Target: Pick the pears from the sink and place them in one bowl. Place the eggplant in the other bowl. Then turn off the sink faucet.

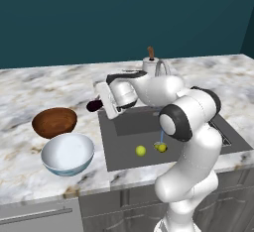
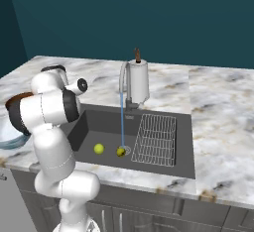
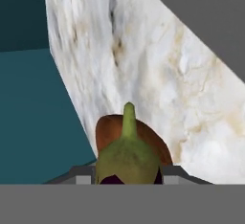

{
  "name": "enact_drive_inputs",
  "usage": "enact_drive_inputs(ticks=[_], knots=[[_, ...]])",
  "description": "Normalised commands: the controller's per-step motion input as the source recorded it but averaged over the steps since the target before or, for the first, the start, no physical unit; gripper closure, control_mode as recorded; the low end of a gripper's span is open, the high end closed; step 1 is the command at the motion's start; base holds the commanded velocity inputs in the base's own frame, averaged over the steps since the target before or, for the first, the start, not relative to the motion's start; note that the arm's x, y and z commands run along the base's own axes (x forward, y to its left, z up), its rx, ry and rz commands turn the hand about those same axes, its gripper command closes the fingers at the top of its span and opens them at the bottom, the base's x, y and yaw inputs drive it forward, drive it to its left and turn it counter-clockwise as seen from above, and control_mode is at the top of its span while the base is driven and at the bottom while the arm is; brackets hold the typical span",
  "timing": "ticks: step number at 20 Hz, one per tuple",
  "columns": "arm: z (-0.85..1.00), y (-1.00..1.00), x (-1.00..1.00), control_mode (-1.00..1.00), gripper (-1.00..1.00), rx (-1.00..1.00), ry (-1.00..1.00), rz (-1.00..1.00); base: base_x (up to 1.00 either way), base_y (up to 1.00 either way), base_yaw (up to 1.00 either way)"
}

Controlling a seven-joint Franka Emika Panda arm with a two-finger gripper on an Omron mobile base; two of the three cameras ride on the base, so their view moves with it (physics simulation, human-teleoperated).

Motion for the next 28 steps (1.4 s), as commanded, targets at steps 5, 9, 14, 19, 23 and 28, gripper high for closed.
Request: enact_drive_inputs(ticks=[5, 9, 14, 19, 23, 28], knots=[[0.22, 0.41, 0.00, -1.00, 1.00, 0.00, -0.04, 0.00, 0.00, 0.00, 0.00], [0.00, 0.30, -0.01, -1.00, 1.00, -0.08, -0.05, 0.00, 0.00, 0.00, 0.00], [0.00, 0.36, -0.04, -1.00, 1.00, -0.11, -0.05, 0.00, 0.00, 0.00, 0.00], [0.00, 0.39, 0.00, -1.00, 1.00, -0.07, -0.01, 0.00, 0.00, 0.00, 0.00], [-0.04, 0.33, 0.00, -1.00, 1.00, -0.07, 0.00, 0.00, 0.00, 0.00, 0.00], [-0.10, 0.24, 0.00, -1.00, 1.00, -0.08, 0.00, 0.00, 0.00, 0.00, 0.00]])
